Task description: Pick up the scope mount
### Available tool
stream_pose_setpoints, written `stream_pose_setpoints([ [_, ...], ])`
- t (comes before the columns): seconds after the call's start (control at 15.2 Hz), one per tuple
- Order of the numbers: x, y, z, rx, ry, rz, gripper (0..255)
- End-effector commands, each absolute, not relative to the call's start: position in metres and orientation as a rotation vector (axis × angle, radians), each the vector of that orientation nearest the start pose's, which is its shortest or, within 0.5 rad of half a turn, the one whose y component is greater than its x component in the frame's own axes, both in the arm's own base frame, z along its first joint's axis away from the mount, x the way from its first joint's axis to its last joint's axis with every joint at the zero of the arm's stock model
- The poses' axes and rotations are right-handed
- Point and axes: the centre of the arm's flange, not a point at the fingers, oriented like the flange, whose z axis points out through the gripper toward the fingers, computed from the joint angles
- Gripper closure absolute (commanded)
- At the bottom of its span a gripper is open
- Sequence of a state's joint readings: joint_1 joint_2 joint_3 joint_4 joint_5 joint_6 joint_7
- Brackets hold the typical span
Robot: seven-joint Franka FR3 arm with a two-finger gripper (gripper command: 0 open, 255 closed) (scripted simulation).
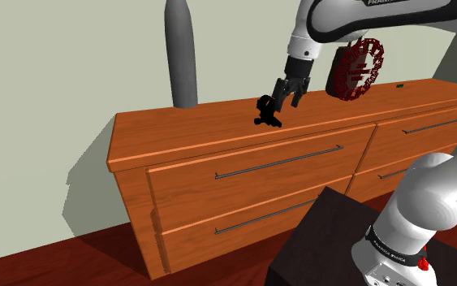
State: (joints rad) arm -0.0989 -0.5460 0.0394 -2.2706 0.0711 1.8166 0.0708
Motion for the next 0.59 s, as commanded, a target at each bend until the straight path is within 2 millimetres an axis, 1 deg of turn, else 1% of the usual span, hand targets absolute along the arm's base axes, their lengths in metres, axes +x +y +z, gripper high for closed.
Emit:
stream_pose_setpoints([
  [0.0,0.418,-0.028,0.558,-3.075,0.316,-0.133,0],
  [0.33,0.466,-0.067,0.532,-3.05,0.522,-0.11,0],
  [0.4,0.468,-0.069,0.531,-3.049,0.533,-0.109,0],
  [0.53,0.468,-0.069,0.52,-3.049,0.533,-0.109,0],
])
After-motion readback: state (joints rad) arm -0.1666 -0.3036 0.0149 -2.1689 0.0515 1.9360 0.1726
